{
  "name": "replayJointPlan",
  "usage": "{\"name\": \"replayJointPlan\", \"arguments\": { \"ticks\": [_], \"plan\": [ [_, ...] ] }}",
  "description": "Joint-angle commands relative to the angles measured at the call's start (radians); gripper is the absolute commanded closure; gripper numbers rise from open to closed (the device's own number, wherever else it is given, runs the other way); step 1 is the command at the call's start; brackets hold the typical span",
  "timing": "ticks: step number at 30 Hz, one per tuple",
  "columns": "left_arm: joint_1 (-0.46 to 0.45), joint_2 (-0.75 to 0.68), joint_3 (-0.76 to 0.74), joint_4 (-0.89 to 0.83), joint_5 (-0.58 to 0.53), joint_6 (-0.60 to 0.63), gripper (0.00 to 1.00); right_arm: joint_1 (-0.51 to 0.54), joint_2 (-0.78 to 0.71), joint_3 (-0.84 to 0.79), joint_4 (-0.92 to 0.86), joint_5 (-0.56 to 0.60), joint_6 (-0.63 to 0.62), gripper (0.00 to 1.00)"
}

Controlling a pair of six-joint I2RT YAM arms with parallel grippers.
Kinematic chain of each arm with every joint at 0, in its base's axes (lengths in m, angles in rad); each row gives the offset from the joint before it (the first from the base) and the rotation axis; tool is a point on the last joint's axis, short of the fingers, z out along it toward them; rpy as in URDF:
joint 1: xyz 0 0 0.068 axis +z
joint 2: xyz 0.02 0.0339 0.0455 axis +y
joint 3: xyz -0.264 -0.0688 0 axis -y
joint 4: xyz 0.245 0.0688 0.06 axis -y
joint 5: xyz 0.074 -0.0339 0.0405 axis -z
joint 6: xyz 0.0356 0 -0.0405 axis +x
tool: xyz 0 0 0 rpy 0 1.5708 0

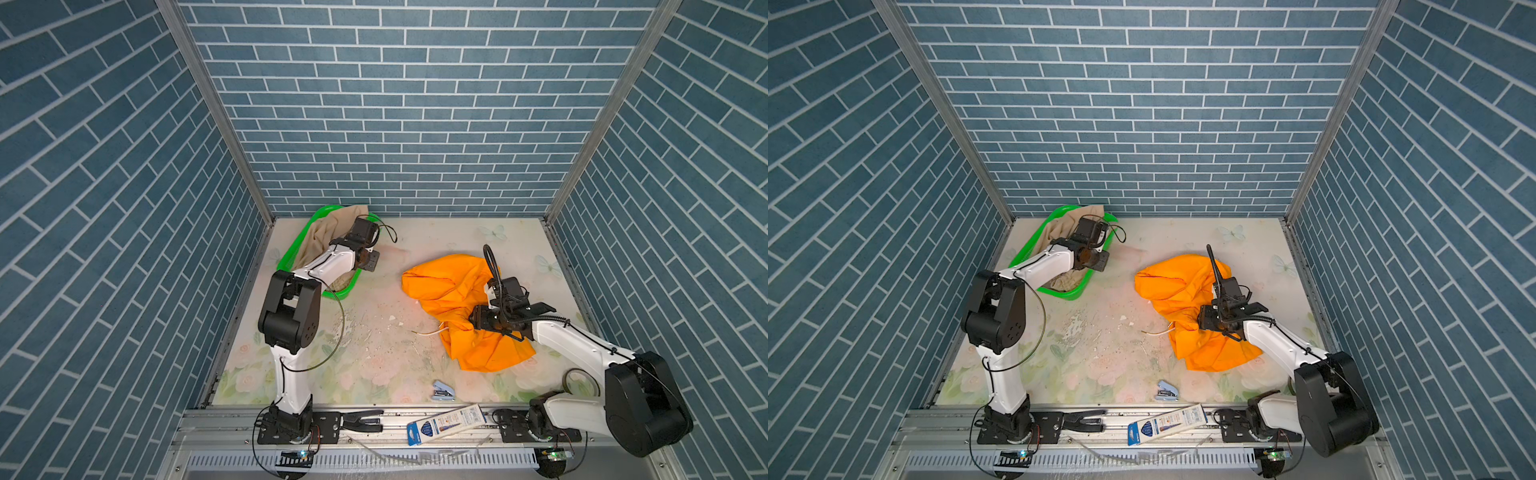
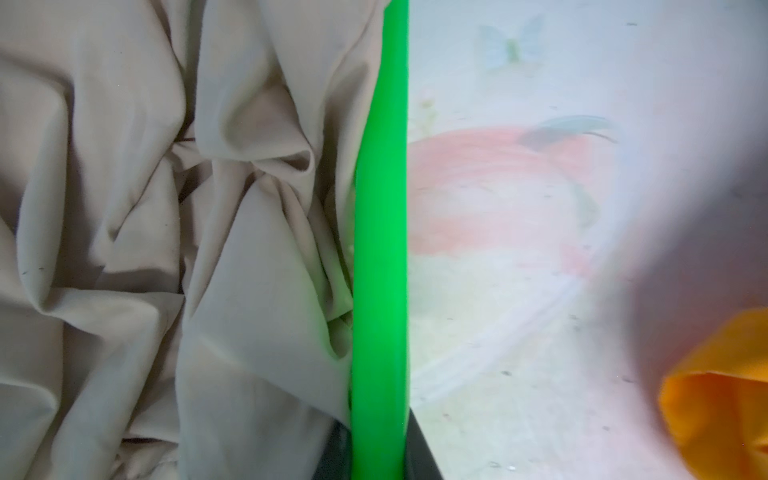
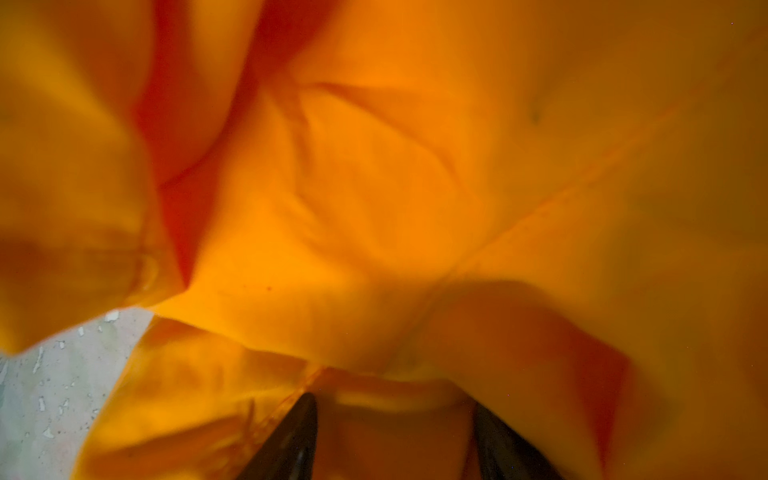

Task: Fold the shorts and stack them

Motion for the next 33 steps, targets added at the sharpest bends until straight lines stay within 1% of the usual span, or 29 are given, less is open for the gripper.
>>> {"name": "replayJointPlan", "arguments": {
  "ticks": [1,3,8,9,15,16,17,18,19,20,21,23,24,25,27,29,30,31,33],
  "plan": [
    [0.068,0.013,-0.053,-0.071,-0.032,-0.063,1.0,0.033,0.004,0.006,0.032,-0.012,-0.013,0.39],
    [0.086,0.011,-0.049,-0.054,-0.037,-0.047,1.0,0.053,0.0,0.007,0.041,0.0,-0.009,0.39],
    [0.135,0.029,0.01,-0.095,-0.062,-0.054,1.0,0.101,-0.02,0.016,0.021,0.045,0.005,0.38],
    [0.143,0.032,0.018,-0.1,-0.065,-0.054,1.0,0.103,-0.026,0.017,0.007,0.078,0.009,0.38],
    [0.179,0.045,0.053,-0.128,-0.079,-0.043,1.0,0.105,-0.078,0.07,-0.142,0.191,-0.026,0.38],
    [0.18,0.037,0.055,-0.126,-0.071,-0.038,0.98,0.107,-0.081,0.091,-0.17,0.196,-0.047,0.37],
    [0.18,0.027,0.057,-0.123,-0.049,-0.033,0.93,0.119,-0.082,0.116,-0.193,0.203,-0.076,0.37],
    [0.18,0.015,0.056,-0.12,-0.028,-0.031,0.84,0.142,-0.079,0.137,-0.206,0.216,-0.106,0.36],
    [0.18,-0.005,0.053,-0.113,0.002,-0.03,0.77,0.177,-0.075,0.158,-0.212,0.252,-0.125,0.35],
    [0.179,-0.025,0.047,-0.107,0.029,-0.03,0.72,0.207,-0.064,0.177,-0.211,0.262,-0.149,0.35],
    [0.18,-0.044,0.043,-0.102,0.045,-0.034,0.66,0.227,-0.048,0.197,-0.212,0.258,-0.169,0.35],
    [0.179,-0.09,0.035,-0.106,0.065,-0.048,0.49,0.277,0.004,0.254,-0.225,0.266,-0.227,0.34],
    [0.179,-0.109,0.031,-0.113,0.073,-0.052,0.45,0.301,0.03,0.278,-0.228,0.277,-0.26,0.33],
    [0.18,-0.134,0.025,-0.12,0.078,-0.057,0.38,0.331,0.061,0.307,-0.232,0.301,-0.293,0.33],
    [0.179,-0.187,0.012,-0.137,0.081,-0.068,0.19,0.377,0.125,0.36,-0.225,0.333,-0.354,0.33],
    [0.18,-0.253,-0.013,-0.15,0.083,-0.081,0.1,0.404,0.207,0.433,-0.226,0.365,-0.417,0.32],
    [0.18,-0.282,-0.025,-0.16,0.085,-0.094,0.08,0.408,0.248,0.469,-0.23,0.38,-0.446,0.32],
    [0.18,-0.315,-0.039,-0.174,0.086,-0.117,0.06,0.416,0.293,0.505,-0.225,0.392,-0.479,0.3],
    [0.18,-0.376,-0.071,-0.194,0.122,-0.148,0.05,0.42,0.374,0.56,-0.207,0.391,-0.54,0.29]
  ]
}}
